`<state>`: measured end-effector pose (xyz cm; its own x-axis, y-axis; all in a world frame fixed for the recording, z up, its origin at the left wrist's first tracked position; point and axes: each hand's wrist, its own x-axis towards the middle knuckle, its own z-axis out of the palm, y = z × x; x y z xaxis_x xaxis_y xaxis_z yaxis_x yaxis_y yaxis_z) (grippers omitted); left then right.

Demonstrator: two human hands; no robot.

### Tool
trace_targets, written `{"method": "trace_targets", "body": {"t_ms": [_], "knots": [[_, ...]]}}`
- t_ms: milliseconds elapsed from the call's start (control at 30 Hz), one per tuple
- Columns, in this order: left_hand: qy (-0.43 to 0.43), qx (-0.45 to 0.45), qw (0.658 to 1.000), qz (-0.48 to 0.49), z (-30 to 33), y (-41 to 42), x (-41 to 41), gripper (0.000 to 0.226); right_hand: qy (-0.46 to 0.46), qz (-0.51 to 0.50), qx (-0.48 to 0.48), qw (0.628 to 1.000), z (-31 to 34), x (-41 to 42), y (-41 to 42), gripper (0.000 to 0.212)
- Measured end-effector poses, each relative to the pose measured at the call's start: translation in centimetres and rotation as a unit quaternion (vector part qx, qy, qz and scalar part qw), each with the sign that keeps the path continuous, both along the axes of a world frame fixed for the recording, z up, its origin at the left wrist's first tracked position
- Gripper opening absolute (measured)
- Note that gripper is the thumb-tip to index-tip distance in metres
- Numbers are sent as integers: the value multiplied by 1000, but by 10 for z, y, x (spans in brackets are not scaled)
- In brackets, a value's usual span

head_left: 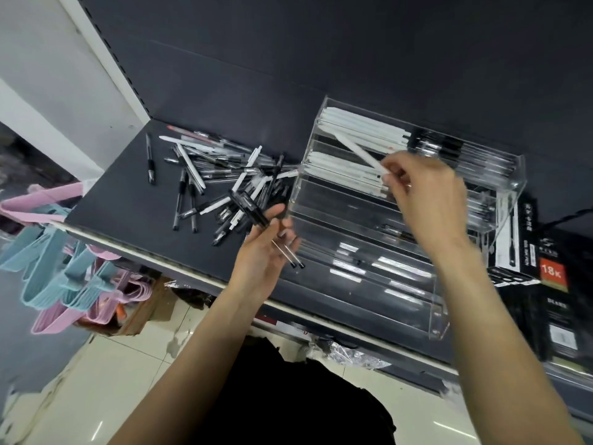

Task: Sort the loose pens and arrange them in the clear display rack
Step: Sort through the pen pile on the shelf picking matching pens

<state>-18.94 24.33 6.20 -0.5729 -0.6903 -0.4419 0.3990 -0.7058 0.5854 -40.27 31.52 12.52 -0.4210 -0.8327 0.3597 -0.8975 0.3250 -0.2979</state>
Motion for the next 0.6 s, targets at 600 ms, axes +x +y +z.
{"method": "trace_targets", "body": {"t_ms": [600], "knots": [[41, 23, 999, 19, -7, -25, -12, 26, 5, 71, 135, 988, -12, -25, -46, 13]]}}
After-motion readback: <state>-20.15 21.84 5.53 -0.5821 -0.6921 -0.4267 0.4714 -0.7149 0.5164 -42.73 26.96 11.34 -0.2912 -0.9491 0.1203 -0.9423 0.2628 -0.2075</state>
